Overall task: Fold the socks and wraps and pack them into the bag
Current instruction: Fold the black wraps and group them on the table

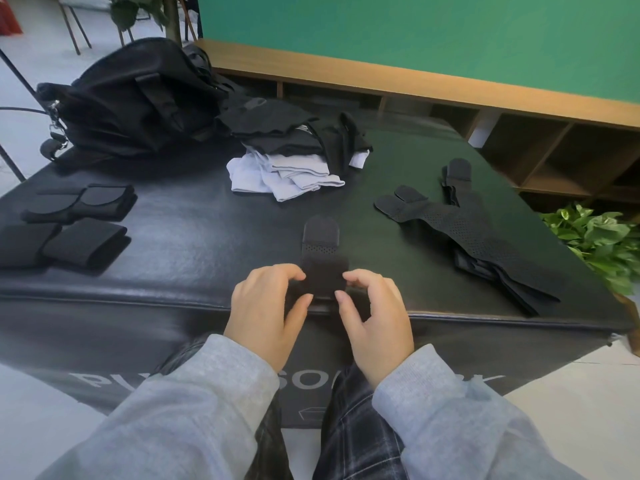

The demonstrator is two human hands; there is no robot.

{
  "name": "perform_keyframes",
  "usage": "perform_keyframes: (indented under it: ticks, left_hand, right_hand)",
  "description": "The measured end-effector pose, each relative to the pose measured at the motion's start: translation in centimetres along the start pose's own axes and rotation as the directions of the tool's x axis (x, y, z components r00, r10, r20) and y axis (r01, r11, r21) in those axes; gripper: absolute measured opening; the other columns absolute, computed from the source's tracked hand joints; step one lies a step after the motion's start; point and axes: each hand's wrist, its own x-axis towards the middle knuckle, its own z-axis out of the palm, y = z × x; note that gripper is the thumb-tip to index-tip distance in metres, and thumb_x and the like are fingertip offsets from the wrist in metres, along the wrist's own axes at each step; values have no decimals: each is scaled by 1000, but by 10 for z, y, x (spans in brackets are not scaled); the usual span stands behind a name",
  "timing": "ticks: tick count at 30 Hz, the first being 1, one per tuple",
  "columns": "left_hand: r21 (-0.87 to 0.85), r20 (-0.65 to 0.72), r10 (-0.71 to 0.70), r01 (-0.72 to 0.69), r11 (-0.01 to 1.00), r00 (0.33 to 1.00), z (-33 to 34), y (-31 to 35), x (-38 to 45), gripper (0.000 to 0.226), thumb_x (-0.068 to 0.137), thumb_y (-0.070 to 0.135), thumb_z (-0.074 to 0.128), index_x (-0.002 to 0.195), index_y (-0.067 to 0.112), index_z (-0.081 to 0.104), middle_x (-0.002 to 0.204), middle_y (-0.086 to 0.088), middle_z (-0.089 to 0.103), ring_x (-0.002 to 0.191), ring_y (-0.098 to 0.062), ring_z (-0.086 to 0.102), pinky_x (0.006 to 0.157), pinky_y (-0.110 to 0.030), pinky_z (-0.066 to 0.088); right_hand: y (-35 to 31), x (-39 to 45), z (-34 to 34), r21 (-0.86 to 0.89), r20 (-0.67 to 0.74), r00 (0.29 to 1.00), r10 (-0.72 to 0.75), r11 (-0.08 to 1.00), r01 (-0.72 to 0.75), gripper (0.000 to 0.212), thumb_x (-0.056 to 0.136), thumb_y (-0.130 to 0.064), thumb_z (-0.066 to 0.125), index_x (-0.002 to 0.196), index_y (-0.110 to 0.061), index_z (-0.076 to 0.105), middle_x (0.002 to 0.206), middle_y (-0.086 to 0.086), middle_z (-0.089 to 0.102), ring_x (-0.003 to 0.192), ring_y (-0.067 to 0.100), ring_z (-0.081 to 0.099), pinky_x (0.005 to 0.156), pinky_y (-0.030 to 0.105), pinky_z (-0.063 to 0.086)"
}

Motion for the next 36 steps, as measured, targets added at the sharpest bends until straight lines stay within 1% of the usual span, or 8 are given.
perform_keyframes:
  ticks: [3,9,15,19,23,26,32,36]
  left_hand:
    - [64,43,13,-16,998,999,2,-2,2,34,81,24,69,113,22,57,100,19,48,104,-9,46,91,-24,25]
    - [90,9,75,-76,993,997,8,-9,0,40,77,20,73,114,20,58,103,7,61,102,-18,51,87,-32,32]
    - [161,-37,189,-181,970,981,13,-18,0,37,81,38,44,112,29,60,99,6,59,98,-11,42,79,-32,36]
    - [179,-45,202,-191,965,978,15,-17,0,35,81,37,43,107,28,65,99,6,59,98,-11,42,78,-33,36]
    - [170,-53,187,-176,970,981,16,-18,0,30,82,34,49,106,28,66,104,4,59,102,-12,42,82,-35,35]
    - [188,-53,198,-185,965,979,17,-19,0,29,77,27,58,105,26,66,107,3,60,104,-12,43,82,-36,37]
    - [189,-44,186,-175,966,982,17,-18,0,28,76,28,59,103,26,66,104,5,62,102,-12,48,82,-35,36]
    - [158,-34,159,-152,976,987,15,-16,2,26,77,24,67,103,22,63,104,5,63,101,-16,54,84,-33,35]
  right_hand:
    - [2,2,2,-40,7,999,-36,999,36,31,82,-25,64,111,-17,61,96,-33,43,95,5,48,86,30,43]
    - [7,1,6,-115,15,997,-70,991,71,39,78,-34,60,114,-18,61,101,-10,63,100,6,46,87,27,38]
    - [5,2,5,-178,56,997,-60,982,69,41,83,-45,47,111,-21,64,102,-10,63,101,9,51,87,22,34]
    - [-5,18,3,-166,78,995,64,985,-50,34,87,-41,53,113,-20,60,112,-6,57,106,15,49,91,26,38]
    - [-7,50,3,-59,164,949,271,963,-265,56,89,-36,59,137,-18,38,133,-4,46,123,15,40,104,33,33]
    - [-9,72,4,33,265,903,338,933,-358,60,89,-34,59,140,-21,32,123,-9,51,121,13,44,101,31,37]
    - [-8,87,2,161,247,936,250,942,-294,14,88,-19,61,100,-26,61,97,-9,65,92,9,61,83,25,48]
    - [-12,64,-6,134,197,979,53,988,-81,15,85,-10,61,86,-26,61,86,-18,61,86,0,57,80,14,42]
